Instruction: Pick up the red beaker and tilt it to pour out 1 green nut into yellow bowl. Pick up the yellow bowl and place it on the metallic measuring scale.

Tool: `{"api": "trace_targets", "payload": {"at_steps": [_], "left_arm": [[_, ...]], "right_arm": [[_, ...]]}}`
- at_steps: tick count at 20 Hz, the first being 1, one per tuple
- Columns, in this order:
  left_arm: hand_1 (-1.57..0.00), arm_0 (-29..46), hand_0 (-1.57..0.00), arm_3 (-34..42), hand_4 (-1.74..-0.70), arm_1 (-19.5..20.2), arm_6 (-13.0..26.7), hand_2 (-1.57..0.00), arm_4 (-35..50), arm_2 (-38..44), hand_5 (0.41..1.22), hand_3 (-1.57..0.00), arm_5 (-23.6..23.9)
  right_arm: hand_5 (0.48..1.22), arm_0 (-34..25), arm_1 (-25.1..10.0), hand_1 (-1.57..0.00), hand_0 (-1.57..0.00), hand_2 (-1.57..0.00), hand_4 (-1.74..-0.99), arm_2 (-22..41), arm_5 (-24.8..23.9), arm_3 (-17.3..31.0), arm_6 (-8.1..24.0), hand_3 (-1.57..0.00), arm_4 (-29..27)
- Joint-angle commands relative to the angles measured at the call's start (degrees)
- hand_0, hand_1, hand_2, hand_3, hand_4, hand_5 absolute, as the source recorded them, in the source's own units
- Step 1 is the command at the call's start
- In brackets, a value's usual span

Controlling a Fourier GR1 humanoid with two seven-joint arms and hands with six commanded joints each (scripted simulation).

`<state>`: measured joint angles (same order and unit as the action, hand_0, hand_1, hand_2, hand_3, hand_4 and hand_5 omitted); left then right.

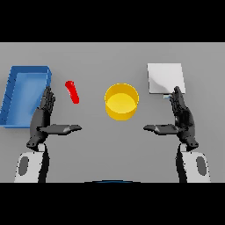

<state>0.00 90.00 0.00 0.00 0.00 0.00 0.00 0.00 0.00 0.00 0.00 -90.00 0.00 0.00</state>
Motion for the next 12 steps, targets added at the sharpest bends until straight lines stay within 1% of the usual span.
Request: {"api": "trace_targets", "payload": {"at_steps": [1, 5, 6, 7, 8, 9, 10, 12], "left_arm": [[0.00, -0.1, 0.00, -0.1, -1.09, 0.2, 0.1, 0.00, 0.1, 0.2, 0.623, 0.00, 0.0], [0.00, -1.1, 0.00, -1.0, -1.09, 1.4, 0.3, 0.00, 1.2, 1.4, 0.623, 0.00, -0.7], [0.00, -2.1, 0.00, -1.8, -1.09, 2.1, 1.0, 0.00, 1.4, 2.1, 0.623, 0.00, -0.7], [0.00, 0.8, 0.00, 1.1, -1.09, 2.9, -1.5, 0.00, -1.4, 0.0, 0.623, 0.00, -0.7], [0.00, 3.1, 0.00, 3.4, -1.09, 3.3, -2.8, 0.00, -3.4, -1.6, 0.620, 0.00, -0.7], [0.00, 3.8, 0.00, 4.1, -1.09, 3.6, -2.6, 0.00, -4.6, -2.3, 0.618, 0.00, -0.4], [0.00, 4.4, 0.00, 4.9, -1.09, 3.4, -1.5, 0.00, -5.8, -3.2, 0.615, 0.00, 0.1], [0.00, 4.9, 0.00, 6.4, -1.10, 3.3, -0.4, 0.00, -6.9, -4.1, 0.616, 0.00, 0.3]], "right_arm": [[0.660, 0.0, 0.0, 0.00, 0.00, 0.00, -1.128, 0.0, 0.0, 0.0, 0.0, 0.00, -0.1], [0.660, 0.2, -0.3, 0.00, 0.00, 0.00, -1.128, -0.2, 0.2, -0.2, -0.1, 0.00, -0.3], [0.660, 0.2, -0.5, 0.00, 0.00, 0.00, -1.128, -0.4, 0.3, 0.0, 0.0, 0.00, -0.5], [0.660, 2.4, -1.9, 0.00, 0.00, 0.00, -1.128, 2.8, -0.8, -2.3, -5.4, 0.00, 5.7], [0.663, 4.5, -2.8, 0.00, 0.00, 0.00, -1.128, 4.8, -1.5, -3.9, -8.4, 0.00, 9.6], [0.664, 5.1, -3.2, 0.00, 0.00, 0.00, -1.127, 6.0, -2.4, -4.7, -8.5, 0.00, 12.4], [0.666, 5.5, -3.0, 0.00, 0.00, 0.00, -1.126, 7.1, -2.7, -4.9, -8.5, 0.00, 14.0], [0.663, 6.8, -3.0, 0.00, 0.00, 0.00, -1.118, 7.8, -3.3, -5.8, -8.8, 0.00, 15.4]]}}
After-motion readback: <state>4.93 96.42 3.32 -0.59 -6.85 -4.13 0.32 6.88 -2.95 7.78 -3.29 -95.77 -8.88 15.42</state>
